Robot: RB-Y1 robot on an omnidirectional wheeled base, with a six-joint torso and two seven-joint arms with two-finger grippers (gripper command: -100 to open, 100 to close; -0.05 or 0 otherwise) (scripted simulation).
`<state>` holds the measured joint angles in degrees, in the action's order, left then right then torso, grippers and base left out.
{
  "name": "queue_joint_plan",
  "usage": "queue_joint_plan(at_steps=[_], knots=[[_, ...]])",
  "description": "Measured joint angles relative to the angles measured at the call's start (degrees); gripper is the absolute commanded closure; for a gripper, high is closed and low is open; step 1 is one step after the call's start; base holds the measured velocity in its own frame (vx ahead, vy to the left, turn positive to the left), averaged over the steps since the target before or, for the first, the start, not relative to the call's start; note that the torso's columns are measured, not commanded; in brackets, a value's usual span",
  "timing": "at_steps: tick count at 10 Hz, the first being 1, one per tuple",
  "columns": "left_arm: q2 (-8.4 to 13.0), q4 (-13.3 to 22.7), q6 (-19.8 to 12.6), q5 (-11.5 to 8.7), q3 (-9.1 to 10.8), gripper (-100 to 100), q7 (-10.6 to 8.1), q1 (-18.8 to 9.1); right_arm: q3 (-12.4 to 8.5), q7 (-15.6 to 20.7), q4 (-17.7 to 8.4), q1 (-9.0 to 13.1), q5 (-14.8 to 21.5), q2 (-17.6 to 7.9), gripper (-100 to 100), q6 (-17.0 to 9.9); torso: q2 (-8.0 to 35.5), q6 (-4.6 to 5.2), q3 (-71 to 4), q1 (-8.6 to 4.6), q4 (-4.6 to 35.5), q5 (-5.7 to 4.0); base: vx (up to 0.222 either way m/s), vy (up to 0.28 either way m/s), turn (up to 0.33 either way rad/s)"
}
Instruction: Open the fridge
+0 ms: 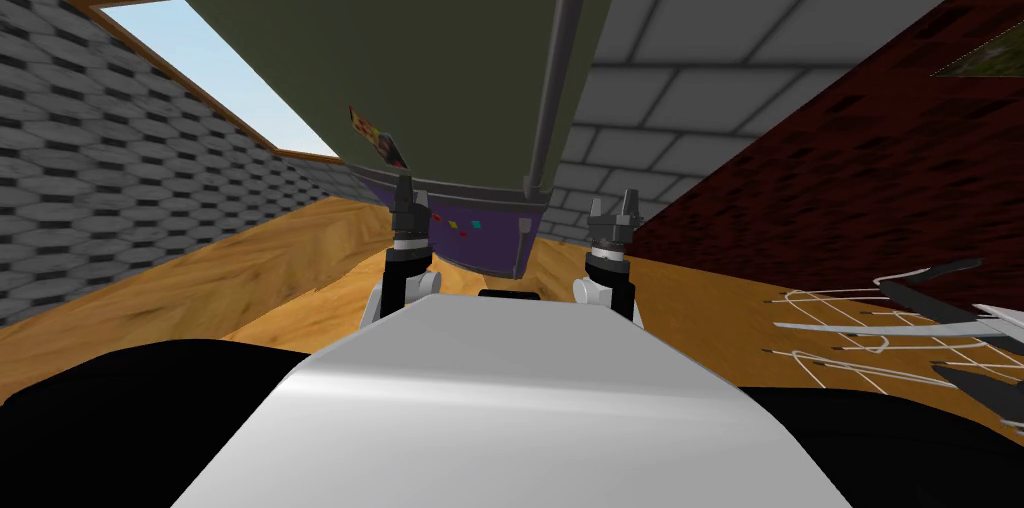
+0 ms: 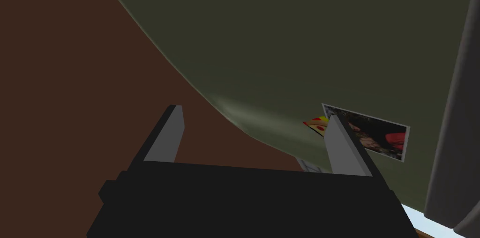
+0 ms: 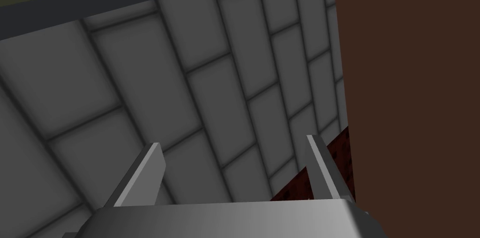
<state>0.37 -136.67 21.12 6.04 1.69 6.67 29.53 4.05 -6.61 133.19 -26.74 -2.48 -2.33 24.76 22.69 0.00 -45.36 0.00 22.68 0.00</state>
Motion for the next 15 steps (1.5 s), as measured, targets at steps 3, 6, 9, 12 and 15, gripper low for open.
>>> queue_joint_plan(at_steps=[3,6,9,12,15], knots=[[0.00,0.00,0.00,0.00,0.00,0,0.00,0.00,0.00,0.00,0.00,0.00,0.00,0.00,0,0.00,12.70,0.00,-25.37,0.00,12.69,0.00,0.000,0.000,0.000],[2.22,1.10,-0.90,-0.09,-0.11,-100,0.09,-1.63,0.00,0.00,-0.03,0.00,0.00,0.00,0,-0.01,19.46,0.01,-38.85,-0.06,19.39,-0.01,-0.030,-0.025,0.015],[5.48,5.03,-2.53,-0.46,-0.44,-100,0.33,-5.62,0.01,0.00,-0.03,0.00,0.00,0.01,0,-0.01,19.66,0.00,-39.16,-0.05,19.62,-0.02,-0.071,-0.058,0.026],[6.63,8.70,-5.16,-0.42,-1.40,-100,1.07,-10.50,0.01,0.00,-0.03,0.00,0.00,0.01,0,-0.01,19.50,0.00,-39.27,0.05,19.57,0.02,-0.054,-0.053,0.021],[7.53,12.97,-7.16,-0.72,-2.07,-100,1.60,-14.91,0.01,0.00,-0.03,0.00,0.00,0.01,0,-0.01,19.65,-0.01,-39.17,0.00,19.61,0.00,-0.063,-0.049,0.018]])
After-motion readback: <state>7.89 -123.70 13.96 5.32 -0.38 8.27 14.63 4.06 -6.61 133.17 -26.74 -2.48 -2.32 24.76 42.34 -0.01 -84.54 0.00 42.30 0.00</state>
